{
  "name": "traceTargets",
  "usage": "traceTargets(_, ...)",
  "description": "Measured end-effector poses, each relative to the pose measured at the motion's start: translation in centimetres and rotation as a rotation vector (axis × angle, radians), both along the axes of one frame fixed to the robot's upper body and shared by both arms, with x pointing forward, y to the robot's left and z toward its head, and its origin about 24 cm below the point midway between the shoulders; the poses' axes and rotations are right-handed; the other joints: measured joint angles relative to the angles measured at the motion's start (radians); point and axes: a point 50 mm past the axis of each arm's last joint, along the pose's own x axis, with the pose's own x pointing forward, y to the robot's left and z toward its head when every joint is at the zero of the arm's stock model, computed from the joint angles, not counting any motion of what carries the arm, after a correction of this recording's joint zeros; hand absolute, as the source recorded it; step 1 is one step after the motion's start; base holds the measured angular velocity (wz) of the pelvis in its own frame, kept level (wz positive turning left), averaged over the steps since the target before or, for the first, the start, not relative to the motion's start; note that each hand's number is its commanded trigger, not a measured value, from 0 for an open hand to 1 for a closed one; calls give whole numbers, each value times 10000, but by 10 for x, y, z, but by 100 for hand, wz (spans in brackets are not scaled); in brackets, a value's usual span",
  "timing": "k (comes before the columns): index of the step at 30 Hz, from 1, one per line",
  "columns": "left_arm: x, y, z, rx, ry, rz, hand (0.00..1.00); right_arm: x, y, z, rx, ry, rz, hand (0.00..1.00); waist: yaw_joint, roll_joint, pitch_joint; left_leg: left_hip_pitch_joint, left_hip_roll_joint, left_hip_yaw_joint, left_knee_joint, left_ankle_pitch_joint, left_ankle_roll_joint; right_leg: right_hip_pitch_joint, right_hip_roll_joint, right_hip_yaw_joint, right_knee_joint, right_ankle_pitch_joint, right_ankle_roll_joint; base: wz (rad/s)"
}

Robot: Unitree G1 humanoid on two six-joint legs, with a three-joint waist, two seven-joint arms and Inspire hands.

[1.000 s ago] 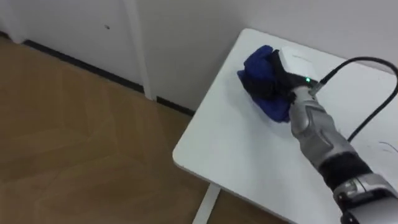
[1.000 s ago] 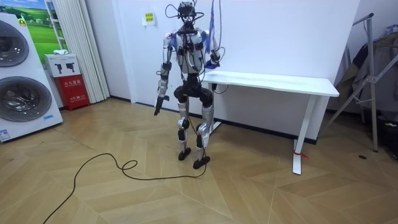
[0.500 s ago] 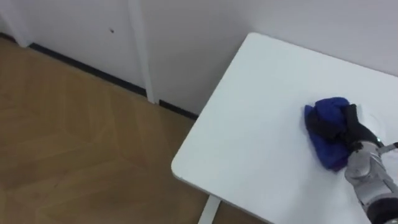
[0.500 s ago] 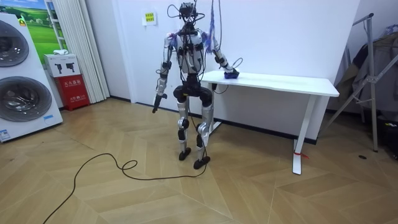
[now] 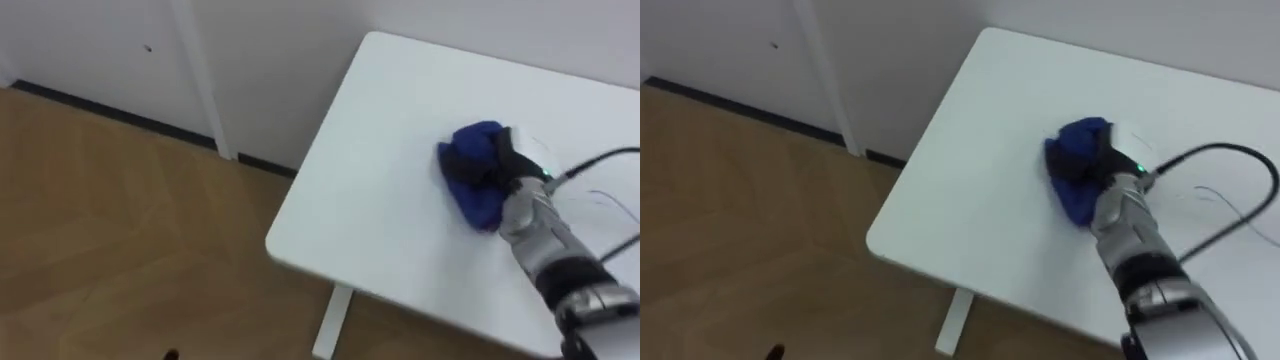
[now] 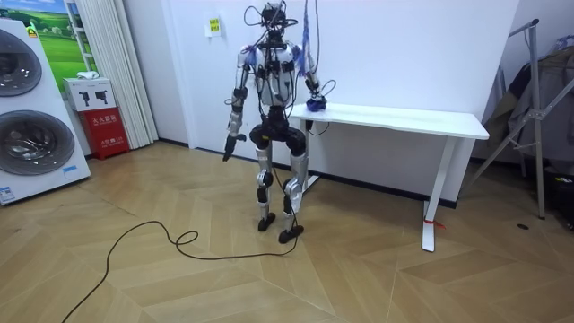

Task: Wipe table

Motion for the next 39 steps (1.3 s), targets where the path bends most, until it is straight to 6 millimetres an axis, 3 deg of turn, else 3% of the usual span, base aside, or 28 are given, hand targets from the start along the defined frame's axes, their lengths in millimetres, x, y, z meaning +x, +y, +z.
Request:
traceTargets(4, -27, 5, -2, 116, 916, 269, 0, 0, -13, 5, 168, -172, -205, 100, 8, -13, -7, -229, -58, -476, -3, 7, -4, 34, -66, -528, 12, -65, 83, 49)
traceTargets(7, -47, 7, -3, 121, 1439, 479, 0, -11, -39, -1, 474, -208, -911, 100, -373, -40, -9, -148, -158, -743, 2, 8, -3, 296, -119, -714, -7, -77, 112, 48)
traceTargets(10, -52, 12, -1, 207, 1420, 674, 0, -45, -77, -26, 870, 87, -2408, 100, -943, -184, 3, 226, -266, -591, 7, -7, 19, 704, -261, -726, 212, -181, 282, 38)
traceTargets(12, -50, 16, 1, 308, 1217, 870, 0, -83, -99, -52, 1053, 269, -3616, 100, -1535, -294, -31, 568, -213, -363, 90, -84, 138, 846, -389, -730, 763, -250, 394, 7)
traceTargets(14, -47, 20, 3, 383, 968, 825, 0, -117, -114, -72, 1026, 638, -4577, 100, -1909, -298, -80, 872, -125, -196, 277, -267, 350, 836, -616, -581, 1699, -485, 794, -18)
traceTargets(15, -41, 21, 3, 411, 639, 762, 0, -136, -121, -81, 982, 914, -5065, 100, -1921, -170, -166, 1031, 55, -240, 483, -639, 274, 637, -895, -483, 2644, -747, 1048, -59)
traceTargets(16, -33, 22, 5, 534, 303, 674, 0, -148, -126, -86, 907, 1075, -5447, 100, -2057, -75, -206, 1048, 201, -187, 914, -1071, 203, 340, -1543, -440, 3607, -1028, 1084, -59)
traceTargets(17, -26, 24, 6, 631, 84, 600, 0, -154, -128, -88, 839, 1116, -5607, 100, -2112, -22, -207, 1036, 324, -104, 1168, -1269, 161, 223, -1897, -390, 4032, -1129, 1078, -58)
traceTargets(18, -13, 26, 8, 804, -429, 471, 0, -163, -126, -94, 742, 1272, -5791, 100, -2030, 122, -224, 1076, 733, 134, 1640, -1579, -5, 42, -2394, -116, 4421, -1129, 1070, -66)
traceTargets(19, -2, 31, 12, 1032, -881, 326, 0, -161, -118, -98, 795, 1359, -5817, 100, -2017, 253, -224, 1044, 1203, 247, 2016, -1813, -221, -104, -2676, 258, 4348, -1034, 1074, -73)
traceTargets(20, 4, 33, 14, 1122, -1082, 212, 0, -159, -112, -100, 862, 1364, -5743, 100, -1990, 262, -225, 985, 1395, 244, 2152, -1905, -364, -198, -2796, 407, 4212, -925, 1106, -68)
traceTargets(21, 15, 37, 17, 1236, -1434, 90, 0, -147, -99, -99, 1002, 1263, -5372, 100, -1918, 271, -220, 855, 1798, 280, 2356, -1969, -623, -250, -2880, 689, 3608, -586, 1195, -47)
traceTargets(22, 20, 38, 18, 1277, -1563, 31, 0, -142, -93, -98, 1044, 1249, -5155, 100, -1877, 271, -221, 786, 1999, 277, 2417, -1964, -749, -244, -2892, 843, 3168, -395, 1203, -50)
traceTargets(23, 26, 41, 21, 1375, -1718, -15, 0, -129, -82, -94, 1108, 1149, -4699, 100, -1735, 249, -228, 672, 2360, 282, 2432, -1901, -1016, -202, -2925, 897, 2353, 76, 1247, -37)
traceTargets(24, 28, 42, 22, 1401, -1812, -34, 0, -113, -71, -85, 1116, 938, -3991, 100, -1652, 207, -250, 512, 2707, 267, 2423, -1734, -1386, -232, -2903, 889, 1679, 589, 1277, -32)
traceTargets(25, 28, 43, 22, 1417, -1813, -22, 0, -104, -65, -79, 1123, 796, -3592, 100, -1607, 171, -242, 439, 2866, 265, 2372, -1623, -1587, -249, -2879, 901, 1379, 859, 1337, -26)
traceTargets(26, 26, 45, 22, 1464, -1688, 24, 0, -89, -54, -69, 1120, 566, -2892, 100, -1430, 54, -281, 396, 3180, 250, 2172, -1375, -1995, -281, -2781, 825, 1052, 1208, 1382, -25)
traceTargets(27, 24, 48, 23, 1539, -1612, 156, 0, -77, -48, -59, 1066, 314, -2369, 100, -1255, -147, -312, 388, 3500, 201, 1955, -1173, -2365, -538, -2544, 832, 1422, 1198, 1468, -41)
traceTargets(28, 18, 45, 20, 1382, -1531, 521, 0, -67, -48, -48, 1012, -10, -2137, 100, -894, -6, -326, 398, 3939, -20, 1890, -1071, -2370, -1013, -2138, 792, 2500, 337, 2030, -33)
traceTargets(29, 12, 44, 19, 1294, -1367, 623, 0, -64, -47, -46, 1002, -110, -2044, 100, -856, 45, -331, 393, 4184, -45, 1792, -806, -2088, -1240, -1941, 728, 2989, 12, 1816, -5)
traceTargets(30, -2, 44, 17, 1162, -1031, 791, 0, -66, -48, -45, 711, -46, -1941, 100, -934, -23, -328, 384, 4379, -40, 1543, -99, -1720, -1397, -1738, 556, 3553, -555, 1533, 23)
traceTargets(32, -29, 41, 14, 964, -419, 1035, 0, -77, -61, -49, -8, 222, -1967, 100, -1158, -65, -299, 316, 4308, -20, 1529, 305, -1795, -1231, -1460, 112, 3684, -975, 1109, 52)
traceTargets(33, -45, 41, 14, 920, -85, 1167, 0, -89, -72, -54, -36, 353, -2306, 100, -1495, -211, -197, 137, 4057, 187, 1839, 276, -1810, -1067, -1360, -183, 3596, -1189, 952, 73)
traceTargets(34, -53, 41, 14, 882, 126, 1251, 0, -96, -77, -58, -13, 433, -2475, 100, -1632, -226, -202, 56, 3873, 216, 2073, 190, -1813, -916, -1344, -303, 3454, -1249, 873, 77)
traceTargets(36, -80, 39, 14, 681, 892, 1497, 0, -119, -88, -69, 57, 694, -2955, 100, -2088, -204, -170, -127, 2881, 388, 3107, -725, -1560, -253, -1032, -825, 2654, -1171, 583, 56)
traceTargets(37, -82, 38, 14, 639, 960, 1512, 0, -124, -90, -70, 86, 703, -3068, 100, -2110, -193, -173, -142, 2561, 388, 3285, -1001, -1435, -144, -938, -891, 2455, -1117, 506, 26)
traceTargets(38, -83, 35, 13, 535, 979, 1551, 0, -127, -93, -70, 167, 652, -3195, 100, -2093, -79, -134, -160, 1947, 357, 3397, -1457, -1049, 82, -737, -939, 2156, -1003, 362, 0)
traceTargets(39, -79, 31, 11, 436, 894, 1541, 0, -126, -92, -68, 162, 554, -3131, 100, -2023, 94, -120, -189, 1481, 372, 3280, -1658, -727, 149, -563, -933, 1949, -918, 245, -20)
